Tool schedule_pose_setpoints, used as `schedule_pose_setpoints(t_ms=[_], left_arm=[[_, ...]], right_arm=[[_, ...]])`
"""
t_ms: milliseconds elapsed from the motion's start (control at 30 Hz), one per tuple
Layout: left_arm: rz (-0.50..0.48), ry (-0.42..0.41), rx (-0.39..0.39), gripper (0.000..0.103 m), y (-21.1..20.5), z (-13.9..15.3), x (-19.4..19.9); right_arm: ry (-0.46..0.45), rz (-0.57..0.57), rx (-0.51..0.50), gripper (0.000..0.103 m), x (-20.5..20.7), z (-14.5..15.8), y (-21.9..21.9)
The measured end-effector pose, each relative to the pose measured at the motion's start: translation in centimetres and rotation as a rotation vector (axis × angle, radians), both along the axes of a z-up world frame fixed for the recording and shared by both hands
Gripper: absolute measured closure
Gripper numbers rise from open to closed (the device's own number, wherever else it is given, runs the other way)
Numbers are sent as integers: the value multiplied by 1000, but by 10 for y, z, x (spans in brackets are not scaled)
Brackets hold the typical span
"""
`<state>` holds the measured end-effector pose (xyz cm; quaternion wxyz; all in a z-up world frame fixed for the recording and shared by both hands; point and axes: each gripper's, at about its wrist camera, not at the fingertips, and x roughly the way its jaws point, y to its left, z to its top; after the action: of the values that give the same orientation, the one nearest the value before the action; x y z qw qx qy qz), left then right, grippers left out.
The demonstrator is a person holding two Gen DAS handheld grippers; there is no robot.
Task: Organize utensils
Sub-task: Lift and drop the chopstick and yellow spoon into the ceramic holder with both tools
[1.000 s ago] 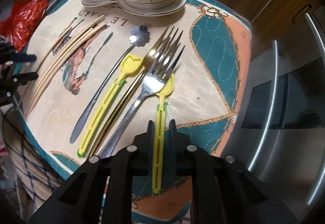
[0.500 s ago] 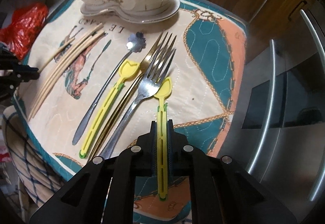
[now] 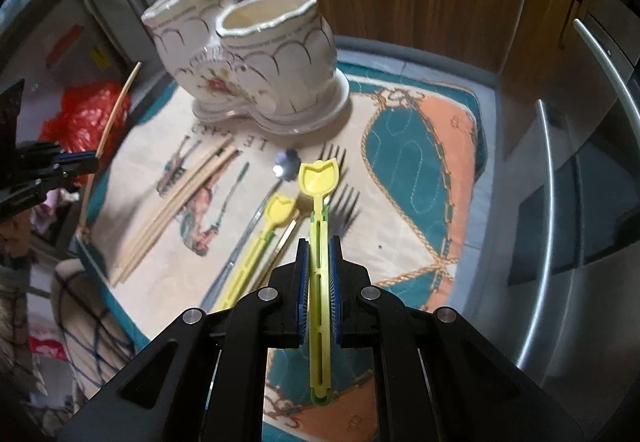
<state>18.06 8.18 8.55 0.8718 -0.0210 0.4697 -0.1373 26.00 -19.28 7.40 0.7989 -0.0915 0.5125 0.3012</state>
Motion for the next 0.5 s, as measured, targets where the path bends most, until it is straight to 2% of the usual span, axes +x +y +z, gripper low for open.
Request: schedule_pose_setpoints(t_ms=[167,333,500], left_arm=[[38,-95,-53,99,3,6,-7],[69,-181,-74,99,4,21,0],[117,-294,-122,99,9,49,9]], right_arm=[[-63,-9,118,93,-6,13,3],[-172,-38,287,93,-10,47,6],[-310,-71,461,93,-7,83,9]])
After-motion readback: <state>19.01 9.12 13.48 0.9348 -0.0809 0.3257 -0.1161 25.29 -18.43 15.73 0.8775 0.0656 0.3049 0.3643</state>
